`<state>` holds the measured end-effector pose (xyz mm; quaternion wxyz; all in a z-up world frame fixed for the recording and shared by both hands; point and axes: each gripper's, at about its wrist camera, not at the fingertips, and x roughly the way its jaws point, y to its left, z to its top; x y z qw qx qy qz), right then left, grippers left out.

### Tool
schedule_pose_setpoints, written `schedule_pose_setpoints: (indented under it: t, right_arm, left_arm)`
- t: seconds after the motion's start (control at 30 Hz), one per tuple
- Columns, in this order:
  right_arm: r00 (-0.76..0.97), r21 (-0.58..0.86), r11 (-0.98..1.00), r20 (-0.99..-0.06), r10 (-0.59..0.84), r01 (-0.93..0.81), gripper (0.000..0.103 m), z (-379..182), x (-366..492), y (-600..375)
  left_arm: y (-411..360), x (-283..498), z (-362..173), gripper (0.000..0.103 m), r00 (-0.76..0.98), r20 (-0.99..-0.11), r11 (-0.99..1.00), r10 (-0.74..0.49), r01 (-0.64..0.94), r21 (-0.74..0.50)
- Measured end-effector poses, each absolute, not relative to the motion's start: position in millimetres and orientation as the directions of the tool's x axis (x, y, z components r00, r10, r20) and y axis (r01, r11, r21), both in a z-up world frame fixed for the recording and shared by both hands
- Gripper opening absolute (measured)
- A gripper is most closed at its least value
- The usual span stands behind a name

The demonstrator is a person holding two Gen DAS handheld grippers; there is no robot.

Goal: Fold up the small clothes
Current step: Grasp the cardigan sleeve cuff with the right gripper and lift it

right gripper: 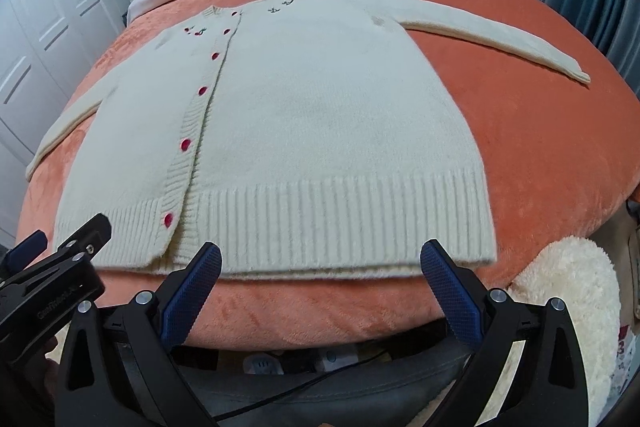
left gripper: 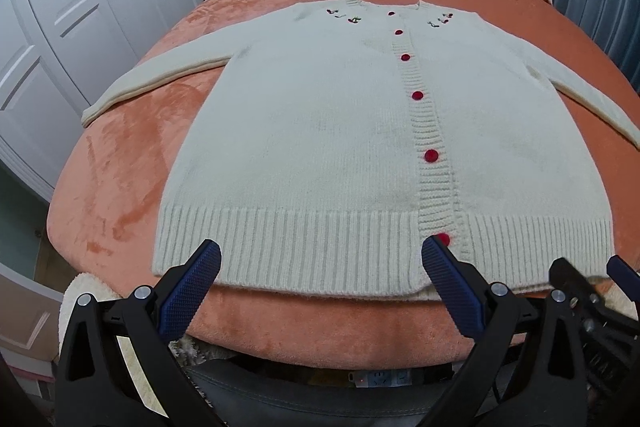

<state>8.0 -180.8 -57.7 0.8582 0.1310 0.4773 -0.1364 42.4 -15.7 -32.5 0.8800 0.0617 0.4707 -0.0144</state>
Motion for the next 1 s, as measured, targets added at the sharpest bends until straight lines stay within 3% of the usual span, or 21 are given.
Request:
schedule_pose_setpoints:
  t: [0.2,0.33,0.47,0.63,0.7,0.73,0.8,0.9,1.0]
  right_arm:
    - [0.607,0.221,0.851,-0.783,-0.136,0.476,0.098,-37,31,-307]
    - [0.761,0.474,0.704,-0.631,-0.146,0.528,0.098,-38,36,-432]
    - [0.804,0.633,0.529,-0.565,-0.185,0.566,0.096,-66,43,-533]
    - [0.842,0.770,0.341,-0.500,-0.204,0.540,0.074,-108,50,-606]
    - [0.840,0.771,0.334,-0.501,-0.208,0.542,0.051,-120,59,-614]
    - [0.836,0.761,0.345,-0.506,-0.214,0.549,0.045,-123,65,-615]
    - [0.841,0.764,0.354,-0.506,-0.191,0.540,0.011,-127,80,-618]
    - [0.874,0.784,0.385,-0.435,-0.219,0.487,0.010,-107,97,-610]
    - [0.945,0.763,0.564,-0.307,-0.111,0.314,0.010,-49,142,-562]
  left_arm:
    - [0,65,-22,0.098,0.594,-0.804,0.998,0.023,0.028,0.050]
    - [10,82,-17,0.098,0.615,-0.789,1.000,0.019,-0.023,0.007]
    - [14,98,-17,0.098,0.624,-0.781,0.997,0.027,-0.070,-0.021]
    - [8,115,-24,0.098,0.631,-0.775,0.996,0.036,-0.085,-0.022]
    - [7,122,-28,0.098,0.624,-0.781,0.995,0.031,-0.092,-0.035]
    - [6,125,-30,0.098,0.620,-0.784,0.995,0.025,-0.095,-0.043]
    - [6,131,-35,0.098,0.612,-0.791,0.993,0.014,-0.099,-0.059]
    - [6,138,-37,0.098,0.618,-0.786,0.994,0.015,-0.095,-0.056]
    - [15,144,-35,0.098,0.634,-0.773,0.992,0.013,-0.103,-0.067]
